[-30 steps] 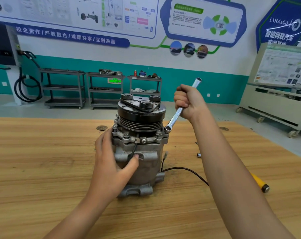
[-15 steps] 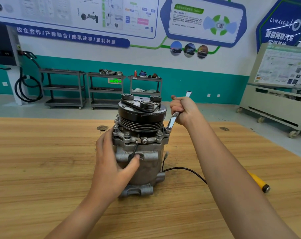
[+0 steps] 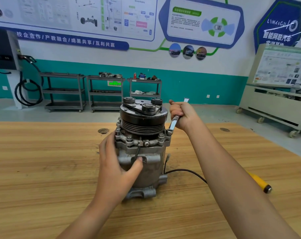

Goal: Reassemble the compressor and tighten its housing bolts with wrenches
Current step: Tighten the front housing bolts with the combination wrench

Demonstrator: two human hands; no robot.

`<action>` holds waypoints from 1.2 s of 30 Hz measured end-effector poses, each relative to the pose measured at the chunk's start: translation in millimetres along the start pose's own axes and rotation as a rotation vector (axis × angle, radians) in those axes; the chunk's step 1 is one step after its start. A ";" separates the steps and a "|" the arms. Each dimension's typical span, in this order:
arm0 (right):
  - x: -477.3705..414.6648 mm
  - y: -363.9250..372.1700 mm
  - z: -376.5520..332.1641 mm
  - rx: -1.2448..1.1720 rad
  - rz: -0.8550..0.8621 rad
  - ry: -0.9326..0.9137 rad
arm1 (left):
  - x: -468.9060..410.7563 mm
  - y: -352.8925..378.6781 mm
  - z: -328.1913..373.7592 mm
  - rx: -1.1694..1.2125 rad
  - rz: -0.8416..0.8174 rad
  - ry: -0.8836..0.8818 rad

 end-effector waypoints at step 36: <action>122.6 1.8 130.6 1.226 -0.005 -1.903 | 0.6 -1.4 3.6 0.116 -0.138 -0.128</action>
Point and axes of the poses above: each hand's wrist, its own x-axis away from the middle knuckle, its own y-axis out of the palm, z = x × y, the point moved 4 cm from there along -x, towards the middle knuckle, and after that the axes turned 15 degrees about y, right-handed, at the moved point
